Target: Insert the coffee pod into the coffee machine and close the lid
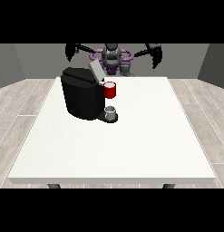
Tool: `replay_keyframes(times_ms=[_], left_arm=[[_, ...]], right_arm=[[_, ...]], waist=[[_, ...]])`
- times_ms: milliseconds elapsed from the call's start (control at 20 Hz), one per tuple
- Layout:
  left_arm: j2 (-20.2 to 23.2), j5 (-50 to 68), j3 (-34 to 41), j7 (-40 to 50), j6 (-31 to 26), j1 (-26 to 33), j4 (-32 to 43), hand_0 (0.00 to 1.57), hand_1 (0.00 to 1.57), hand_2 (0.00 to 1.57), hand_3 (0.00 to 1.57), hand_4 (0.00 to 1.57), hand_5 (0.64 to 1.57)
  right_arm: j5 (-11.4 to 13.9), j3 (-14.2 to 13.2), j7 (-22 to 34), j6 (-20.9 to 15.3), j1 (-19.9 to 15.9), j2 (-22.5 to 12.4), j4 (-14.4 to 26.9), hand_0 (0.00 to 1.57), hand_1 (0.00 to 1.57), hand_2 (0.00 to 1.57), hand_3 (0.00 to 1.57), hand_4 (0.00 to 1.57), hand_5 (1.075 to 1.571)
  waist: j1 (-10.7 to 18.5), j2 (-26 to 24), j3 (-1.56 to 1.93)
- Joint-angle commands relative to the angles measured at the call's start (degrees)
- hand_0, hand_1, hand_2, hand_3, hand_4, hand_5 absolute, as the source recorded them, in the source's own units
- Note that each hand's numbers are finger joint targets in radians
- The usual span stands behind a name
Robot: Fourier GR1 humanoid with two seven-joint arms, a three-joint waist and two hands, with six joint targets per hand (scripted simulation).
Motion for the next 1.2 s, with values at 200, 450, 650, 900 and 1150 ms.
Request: replay_keyframes(times_ms=[200, 450, 650, 900, 1150], left_arm=[[-2.3, 4.5, -1.6, 1.8, -0.9, 4.7, -5.9, 0.0, 0.0, 0.0, 0.0, 0.37, 1.571], [-2.4, 9.5, -9.0, 5.1, -1.4, 8.4, -12.6, 0.0, 0.0, 0.0, 0.0, 0.36, 1.571], [-2.4, 10.7, -7.7, 7.1, 0.0, 7.7, -19.1, 0.0, 0.0, 0.0, 0.0, 0.37, 1.571], [-1.6, 12.7, -8.8, 9.5, -2.6, 9.4, -24.4, 0.0, 0.0, 0.0, 0.0, 0.36, 1.571], [-1.9, 13.8, -12.4, 9.0, 0.6, 15.9, -30.8, 0.0, 0.0, 0.0, 0.0, 0.26, 1.571]], right_arm=[[-0.9, -1.1, 1.9, 6.9, -6.0, -7.5, -3.2, 0.0, 0.0, 0.0, 0.0, 0.24, 1.571], [-2.3, -4.9, 4.4, 4.2, -9.8, -7.1, 2.2, 0.0, 0.0, 0.0, 0.0, 0.0, 1.571], [-4.0, -4.6, 4.1, 4.5, -13.5, -5.5, 2.3, 0.0, 0.0, 0.0, 0.0, 0.0, 1.571], [-9.1, -9.6, 5.6, 4.8, -16.9, -6.4, 6.9, 0.0, 0.0, 0.0, 0.0, 0.13, 1.571], [-9.8, -7.3, 7.9, 7.9, -19.1, -6.8, 7.8, 0.0, 0.0, 0.0, 0.0, 0.07, 1.571]], waist=[[3.3, 0.8, 0.04], [6.6, 3.0, 0.05], [5.6, 8.0, 0.04], [8.7, 10.1, 0.05], [5.2, 11.6, 0.03]])
